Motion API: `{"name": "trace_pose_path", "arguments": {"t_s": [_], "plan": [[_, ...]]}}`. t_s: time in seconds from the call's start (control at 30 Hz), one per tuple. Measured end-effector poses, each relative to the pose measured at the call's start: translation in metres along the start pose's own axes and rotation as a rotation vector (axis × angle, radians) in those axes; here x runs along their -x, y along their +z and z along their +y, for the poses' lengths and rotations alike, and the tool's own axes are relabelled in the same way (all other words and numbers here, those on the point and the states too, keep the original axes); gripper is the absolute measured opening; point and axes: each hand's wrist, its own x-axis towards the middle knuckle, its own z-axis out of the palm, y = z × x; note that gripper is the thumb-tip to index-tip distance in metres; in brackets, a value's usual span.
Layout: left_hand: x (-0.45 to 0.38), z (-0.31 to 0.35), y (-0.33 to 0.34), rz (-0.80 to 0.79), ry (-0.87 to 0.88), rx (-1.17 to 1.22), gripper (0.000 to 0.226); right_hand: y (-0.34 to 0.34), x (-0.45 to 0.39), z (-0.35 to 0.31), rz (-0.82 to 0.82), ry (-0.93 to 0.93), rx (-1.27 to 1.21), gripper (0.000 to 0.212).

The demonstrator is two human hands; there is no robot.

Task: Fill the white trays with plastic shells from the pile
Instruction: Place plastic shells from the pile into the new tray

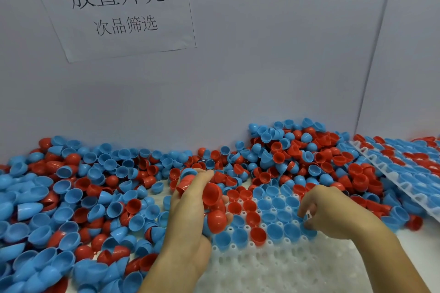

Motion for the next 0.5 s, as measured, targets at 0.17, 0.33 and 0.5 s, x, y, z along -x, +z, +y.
{"name": "trace_pose_path", "arguments": {"t_s": [0.17,0.33,0.5], "plan": [[-0.0011,0.0004,-0.0007,0.001,-0.008,-0.014,0.034,0.0025,-0.0020,-0.0043,0.027,-0.009,-0.030,0.016],[-0.0025,-0.0016,-0.0007,0.001,-0.006,-0.018,0.034,0.0057,-0.0063,-0.0007,0.020,0.039,-0.125,0.010],[-0.0039,-0.0011,-0.0030,-0.012,-0.006,0.006,0.034,0.0055,-0.0061,0.0030,0.013,0.006,-0.097,0.014]]}}
